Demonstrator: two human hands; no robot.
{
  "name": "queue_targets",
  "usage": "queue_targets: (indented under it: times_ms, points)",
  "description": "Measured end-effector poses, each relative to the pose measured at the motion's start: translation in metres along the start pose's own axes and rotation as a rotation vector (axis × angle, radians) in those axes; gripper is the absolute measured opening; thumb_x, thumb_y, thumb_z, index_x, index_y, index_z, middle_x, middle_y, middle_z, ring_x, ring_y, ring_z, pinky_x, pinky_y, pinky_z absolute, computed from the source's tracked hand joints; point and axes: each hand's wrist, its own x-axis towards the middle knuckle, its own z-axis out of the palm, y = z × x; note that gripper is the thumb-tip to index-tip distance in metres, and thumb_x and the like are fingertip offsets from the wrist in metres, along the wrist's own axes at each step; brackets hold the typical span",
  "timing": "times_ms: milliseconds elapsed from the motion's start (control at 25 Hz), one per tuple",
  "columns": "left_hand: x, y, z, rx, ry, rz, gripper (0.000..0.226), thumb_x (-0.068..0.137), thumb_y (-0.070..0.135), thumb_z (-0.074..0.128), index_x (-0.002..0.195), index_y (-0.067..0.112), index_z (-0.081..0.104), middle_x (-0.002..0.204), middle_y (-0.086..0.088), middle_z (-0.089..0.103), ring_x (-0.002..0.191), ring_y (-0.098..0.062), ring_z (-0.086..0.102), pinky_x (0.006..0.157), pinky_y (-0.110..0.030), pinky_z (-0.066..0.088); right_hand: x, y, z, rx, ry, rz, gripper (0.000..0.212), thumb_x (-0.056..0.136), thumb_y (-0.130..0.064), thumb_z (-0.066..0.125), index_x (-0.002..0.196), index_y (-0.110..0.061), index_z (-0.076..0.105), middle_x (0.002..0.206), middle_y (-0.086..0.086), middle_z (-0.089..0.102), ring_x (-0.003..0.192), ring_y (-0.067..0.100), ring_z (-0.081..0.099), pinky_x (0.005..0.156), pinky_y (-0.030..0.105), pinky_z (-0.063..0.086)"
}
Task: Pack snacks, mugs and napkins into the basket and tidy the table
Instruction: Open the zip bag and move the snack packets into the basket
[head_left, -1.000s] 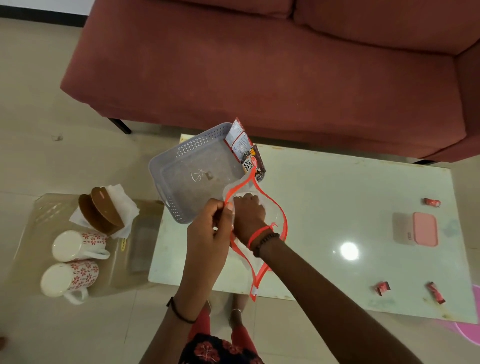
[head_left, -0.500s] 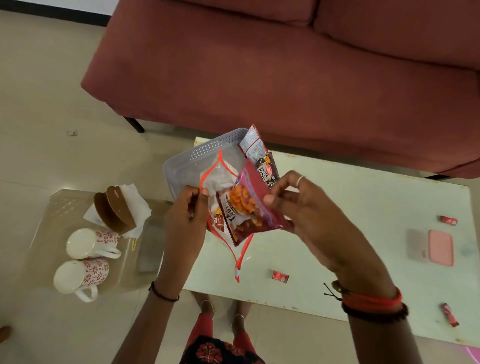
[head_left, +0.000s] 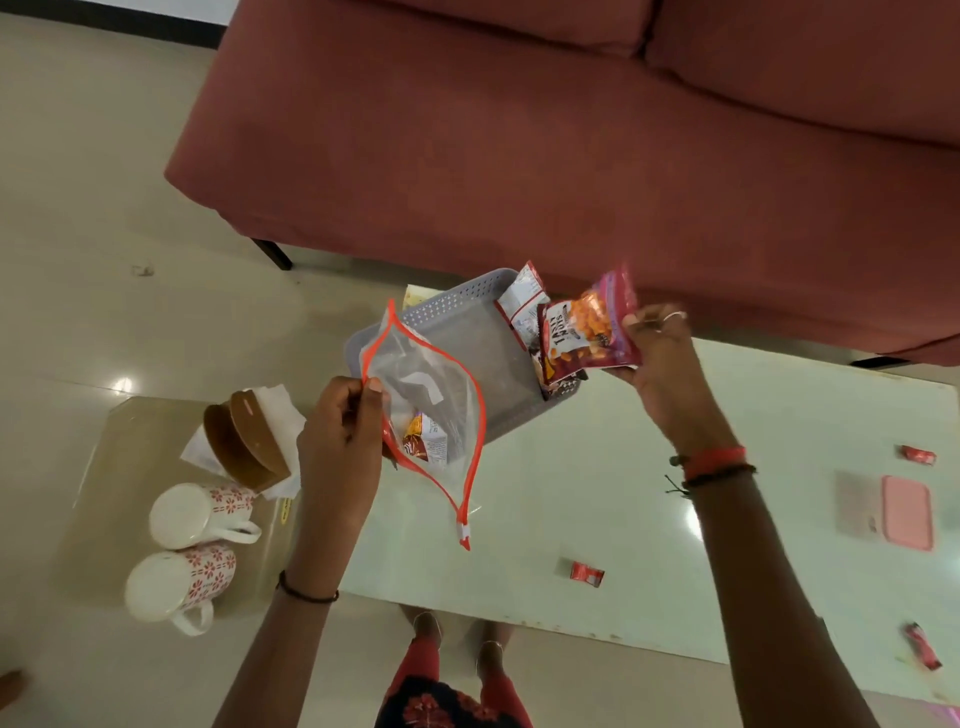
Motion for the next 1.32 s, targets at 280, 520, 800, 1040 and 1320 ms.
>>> queue_targets:
  times_ms: [280, 520, 800, 1040, 1320]
  points:
    - [0.031, -0.004, -0.019, -0.059, -0.020, -0.033, 0.022, 0.090, 0.038, 0.050, 0.078, 0.022, 0.060, 0.065, 0.002, 0.060, 0.063, -0.025, 0.059, 0.063, -0.058, 0.055, 0.091, 0.107, 0.049, -0.245, -0.154, 0.190, 0.035, 0.095, 0.007, 0.035, 0.128, 0.003, 0.047, 0.132, 0.026, 0.053, 0.115, 0.039, 0.057, 0.096, 0.052, 0.049]
    - [0.049, -0.001, -0.022, -0.059, -0.025, -0.037, 0.021, 0.087, 0.045, 0.049, 0.079, 0.028, 0.059, 0.068, 0.007, 0.061, 0.065, -0.028, 0.062, 0.062, -0.057, 0.055, 0.118, 0.141, 0.054, -0.311, -0.037, 0.171, 0.032, 0.099, -0.004, 0.037, 0.128, 0.009, 0.043, 0.126, 0.024, 0.057, 0.113, 0.036, 0.060, 0.087, 0.044, 0.056]
    - [0.062, 0.007, -0.018, -0.056, -0.039, -0.006, 0.020, 0.093, 0.033, 0.048, 0.090, 0.015, 0.058, 0.065, 0.021, 0.063, 0.063, 0.002, 0.063, 0.061, -0.034, 0.057, 0.114, 0.150, 0.049, -0.762, 0.219, 0.011, 0.018, 0.099, -0.018, 0.043, 0.101, -0.003, 0.054, 0.120, 0.016, 0.065, 0.104, 0.032, 0.066, 0.079, 0.036, 0.057]
    - [0.059, 0.013, -0.017, -0.044, -0.023, 0.001, 0.023, 0.093, 0.032, 0.049, 0.089, 0.012, 0.059, 0.069, 0.012, 0.061, 0.061, -0.007, 0.061, 0.064, -0.048, 0.058, 0.108, 0.134, 0.048, -0.988, 0.262, -0.017, 0.032, 0.097, -0.026, 0.042, 0.109, -0.002, 0.058, 0.112, 0.017, 0.065, 0.103, 0.031, 0.062, 0.085, 0.044, 0.056]
    - [0.030, 0.014, -0.012, -0.036, -0.043, 0.001, 0.030, 0.090, 0.037, 0.050, 0.088, 0.009, 0.060, 0.063, 0.009, 0.061, 0.062, -0.027, 0.060, 0.061, -0.057, 0.055, 0.019, 0.021, 0.063, -0.658, 0.155, -0.226, 0.018, 0.087, -0.030, 0.063, 0.071, -0.030, 0.055, 0.085, -0.007, 0.069, 0.069, 0.003, 0.060, 0.061, 0.014, 0.046]
